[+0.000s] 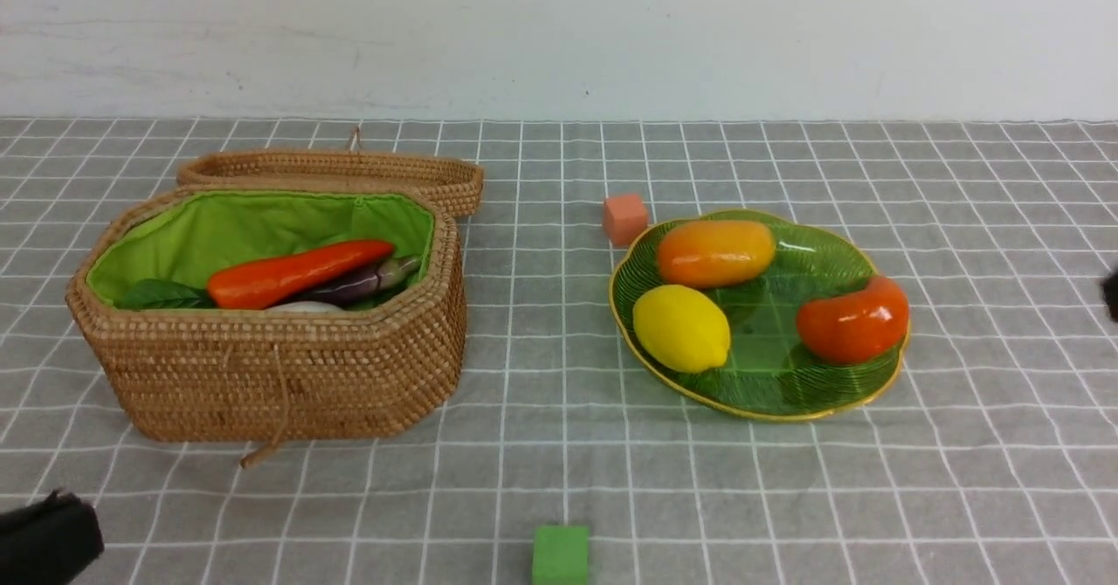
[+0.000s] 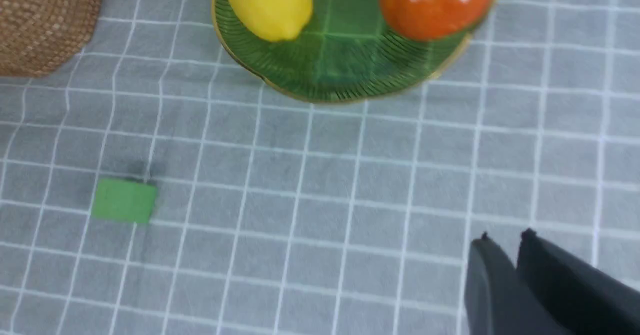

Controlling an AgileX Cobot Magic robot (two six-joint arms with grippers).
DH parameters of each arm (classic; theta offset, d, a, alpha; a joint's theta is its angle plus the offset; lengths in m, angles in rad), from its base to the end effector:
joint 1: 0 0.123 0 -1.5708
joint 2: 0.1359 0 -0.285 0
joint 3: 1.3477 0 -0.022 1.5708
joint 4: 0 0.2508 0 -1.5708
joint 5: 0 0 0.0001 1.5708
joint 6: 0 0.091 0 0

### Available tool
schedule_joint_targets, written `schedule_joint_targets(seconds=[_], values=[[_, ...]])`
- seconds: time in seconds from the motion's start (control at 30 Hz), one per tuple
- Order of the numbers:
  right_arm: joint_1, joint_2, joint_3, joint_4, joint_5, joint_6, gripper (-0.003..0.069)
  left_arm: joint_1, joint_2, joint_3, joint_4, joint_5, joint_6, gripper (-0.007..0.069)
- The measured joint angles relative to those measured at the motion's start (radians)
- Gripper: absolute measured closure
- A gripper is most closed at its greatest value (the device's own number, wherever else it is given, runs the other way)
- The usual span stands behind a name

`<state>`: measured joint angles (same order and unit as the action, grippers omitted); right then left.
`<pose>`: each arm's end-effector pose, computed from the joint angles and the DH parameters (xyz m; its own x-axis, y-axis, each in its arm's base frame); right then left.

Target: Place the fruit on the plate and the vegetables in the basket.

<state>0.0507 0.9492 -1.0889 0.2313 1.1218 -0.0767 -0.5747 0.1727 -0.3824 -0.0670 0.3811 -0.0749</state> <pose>0.1616 0.0270 0.3840 -0.7767 -0.0148 -0.6296 -0.1608 0.9712 0.1756 0.0428 -0.0304 0.2963 -0.1464 -0.0680 -0.9869 0.5494 0.8240 -0.1383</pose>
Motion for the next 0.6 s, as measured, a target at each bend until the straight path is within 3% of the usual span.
schedule_joint_targets(seconds=[0.2,0.4,0.5,0.6], values=[[0.0,-0.424,0.218,-0.09,0.041,0.125,0.0608,0.0,-0.069,0.114,-0.007,-0.144,0.0,0.0638],[0.0,-0.681,0.395,-0.116,0.027,0.222,0.0608,0.0,-0.069,0.124,-0.008,-0.151,0.0,0.0638],[0.0,-0.751,0.487,-0.119,-0.059,0.262,0.0606,0.0,-0.069,0.124,-0.009,-0.149,0.0,0.0638],[0.0,-0.845,0.632,-0.124,-0.295,0.326,0.0599,0.0,-0.069,0.124,-0.009,-0.149,0.0,0.0638]])
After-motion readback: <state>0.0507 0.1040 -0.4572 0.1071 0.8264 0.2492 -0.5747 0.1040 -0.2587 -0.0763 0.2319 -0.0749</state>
